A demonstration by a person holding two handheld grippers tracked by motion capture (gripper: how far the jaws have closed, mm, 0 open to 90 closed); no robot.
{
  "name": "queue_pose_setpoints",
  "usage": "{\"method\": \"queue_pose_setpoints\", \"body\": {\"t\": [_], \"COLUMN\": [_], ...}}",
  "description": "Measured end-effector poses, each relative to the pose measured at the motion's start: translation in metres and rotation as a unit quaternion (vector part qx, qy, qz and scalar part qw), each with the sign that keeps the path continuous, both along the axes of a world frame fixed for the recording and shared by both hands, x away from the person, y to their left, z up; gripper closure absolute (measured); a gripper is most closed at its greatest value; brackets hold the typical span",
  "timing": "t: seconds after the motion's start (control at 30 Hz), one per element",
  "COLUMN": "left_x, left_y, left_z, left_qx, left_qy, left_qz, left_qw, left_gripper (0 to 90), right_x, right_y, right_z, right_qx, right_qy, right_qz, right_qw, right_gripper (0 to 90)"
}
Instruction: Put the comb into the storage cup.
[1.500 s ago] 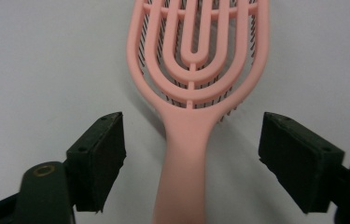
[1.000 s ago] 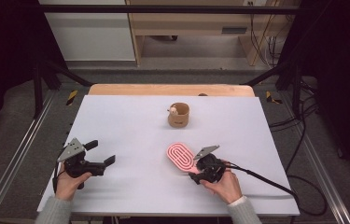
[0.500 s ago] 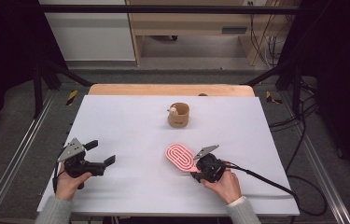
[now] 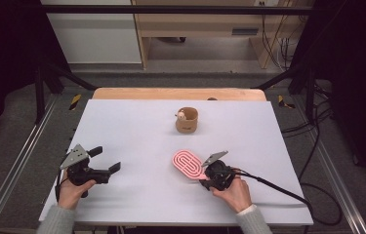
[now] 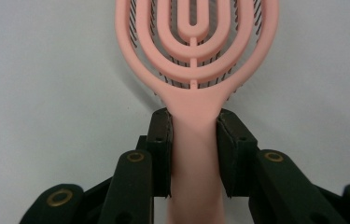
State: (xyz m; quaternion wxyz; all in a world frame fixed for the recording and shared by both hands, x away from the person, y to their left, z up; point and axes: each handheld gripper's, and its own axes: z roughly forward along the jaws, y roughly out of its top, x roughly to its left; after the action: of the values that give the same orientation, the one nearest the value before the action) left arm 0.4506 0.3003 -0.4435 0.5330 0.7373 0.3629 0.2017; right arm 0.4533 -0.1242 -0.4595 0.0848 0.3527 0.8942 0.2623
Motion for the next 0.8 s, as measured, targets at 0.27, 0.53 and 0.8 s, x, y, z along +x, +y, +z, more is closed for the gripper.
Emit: {"method": "queue_pose_setpoints", "body": {"t": [0.27, 0.53, 0.8], "left_x": [0.0, 0.0, 0.0], "left_y": [0.0, 0.0, 0.0], "left_z": [0.0, 0.0, 0.0], "left_qx": [-0.001, -0.001, -0.001], "left_qy": [0.0, 0.0, 0.0], "left_qz": [0.0, 0.001, 0.0], "left_qw": [1.0, 1.0, 1.0], "left_gripper": [1.1, 1.1, 1.1], "right_x": [0.001, 0.0, -0.002], "right_y": [-0.001, -0.003, -0.006], "right_z": [0.001, 0.005, 0.011], "right_qx": [0.0, 0.005, 0.023], "right_qy": [0.009, 0.006, -0.003], "right_qz": [-0.003, -0.004, -0.005], "right_qw": [1.0, 1.0, 0.9997], "right_gripper": [69.4, 69.5, 69.5]}}
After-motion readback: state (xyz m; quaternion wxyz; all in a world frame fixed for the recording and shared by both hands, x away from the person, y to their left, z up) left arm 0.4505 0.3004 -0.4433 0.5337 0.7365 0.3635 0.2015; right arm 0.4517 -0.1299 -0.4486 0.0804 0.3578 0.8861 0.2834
